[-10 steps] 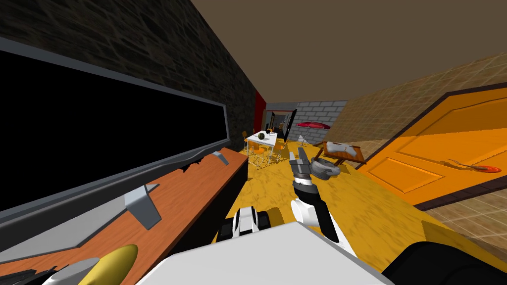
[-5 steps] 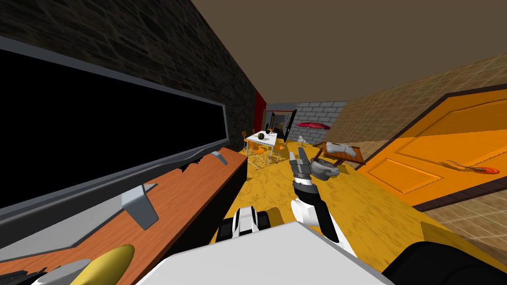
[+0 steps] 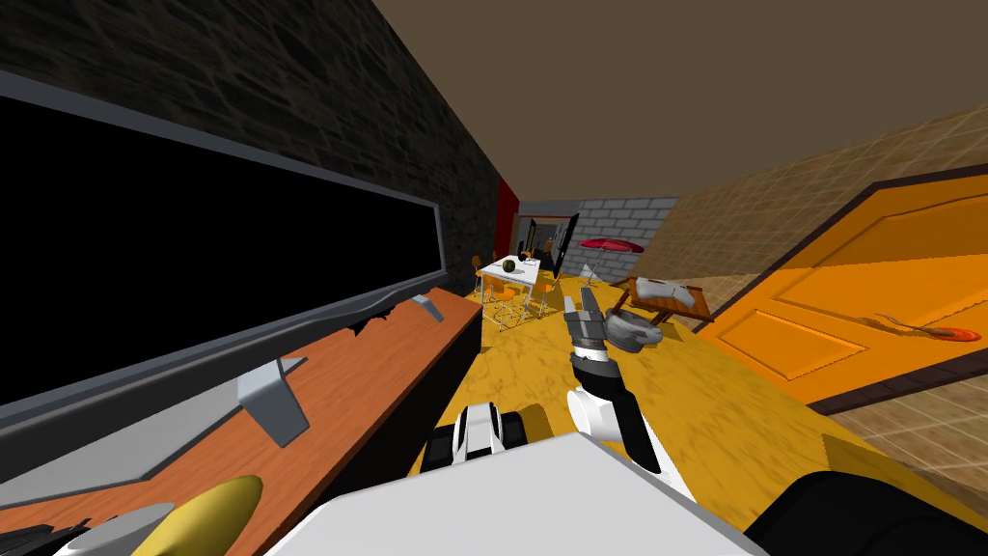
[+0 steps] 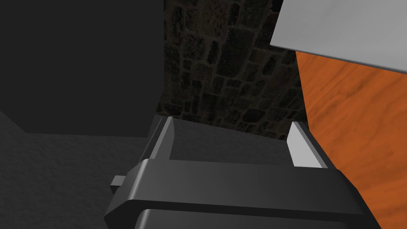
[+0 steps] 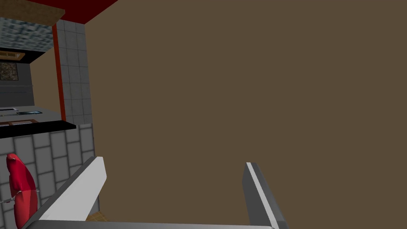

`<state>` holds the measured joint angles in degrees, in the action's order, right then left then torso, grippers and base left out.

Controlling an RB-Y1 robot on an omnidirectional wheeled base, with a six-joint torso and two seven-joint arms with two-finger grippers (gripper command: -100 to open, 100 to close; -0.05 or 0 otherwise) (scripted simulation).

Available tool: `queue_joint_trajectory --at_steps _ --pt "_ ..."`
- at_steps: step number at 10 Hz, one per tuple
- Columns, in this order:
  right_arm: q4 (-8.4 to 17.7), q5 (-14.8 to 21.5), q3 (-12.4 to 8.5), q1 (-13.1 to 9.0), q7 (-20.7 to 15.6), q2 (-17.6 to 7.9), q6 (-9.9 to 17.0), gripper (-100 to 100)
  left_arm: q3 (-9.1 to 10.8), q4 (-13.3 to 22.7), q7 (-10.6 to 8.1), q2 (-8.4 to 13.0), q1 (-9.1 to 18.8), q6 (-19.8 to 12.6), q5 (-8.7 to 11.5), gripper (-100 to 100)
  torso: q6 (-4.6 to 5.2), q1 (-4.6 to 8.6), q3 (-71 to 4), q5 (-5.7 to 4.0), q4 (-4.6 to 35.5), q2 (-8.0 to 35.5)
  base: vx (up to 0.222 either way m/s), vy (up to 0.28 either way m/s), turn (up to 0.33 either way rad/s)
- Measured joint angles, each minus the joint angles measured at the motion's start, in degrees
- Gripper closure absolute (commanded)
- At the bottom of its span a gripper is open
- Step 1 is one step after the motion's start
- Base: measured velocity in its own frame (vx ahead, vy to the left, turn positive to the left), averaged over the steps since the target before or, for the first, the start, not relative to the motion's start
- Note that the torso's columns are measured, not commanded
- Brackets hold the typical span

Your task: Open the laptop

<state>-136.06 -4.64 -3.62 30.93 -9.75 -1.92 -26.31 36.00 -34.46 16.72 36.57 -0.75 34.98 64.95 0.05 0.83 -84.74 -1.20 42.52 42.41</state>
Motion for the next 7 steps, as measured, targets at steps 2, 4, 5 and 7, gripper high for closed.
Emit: queue_joint_trajectory --at_steps 2,4,5,7 --pt "0.0 0.0 0.0 0.0 0.0 0.0 0.0 0 -0.69 2.37 -1.11 0.95 0.83 -0.28 -0.35 0 -0.04 0.03 0.04 0.19 -0.04 0.02 0.001 0.003 0.001" --pt "0.0 0.0 0.0 0.0 0.0 0.0 0.0 0 -0.7 2.54 -1.09 0.74 0.74 -0.53 -0.29 0 -0.01 -0.24 0.18 0.79 -0.15 -0.01 0.002 0.009 0.004" --pt "0.0 0.0 0.0 0.0 0.0 0.0 0.0 0 -0.7 2.56 -1.09 0.73 0.72 -0.56 -0.28 0 -0.02 -0.55 0.18 1.02 -0.2 -0.07 0.0 0.0 0.0" --pt "0.0 0.0 0.0 0.0 0.0 0.0 0.0 0 -0.69 2.56 -1.09 0.73 0.72 -0.56 -0.28 0 -0.04 -0.89 0.16 1.22 -0.24 -0.14 0.0 0.0 0.0"
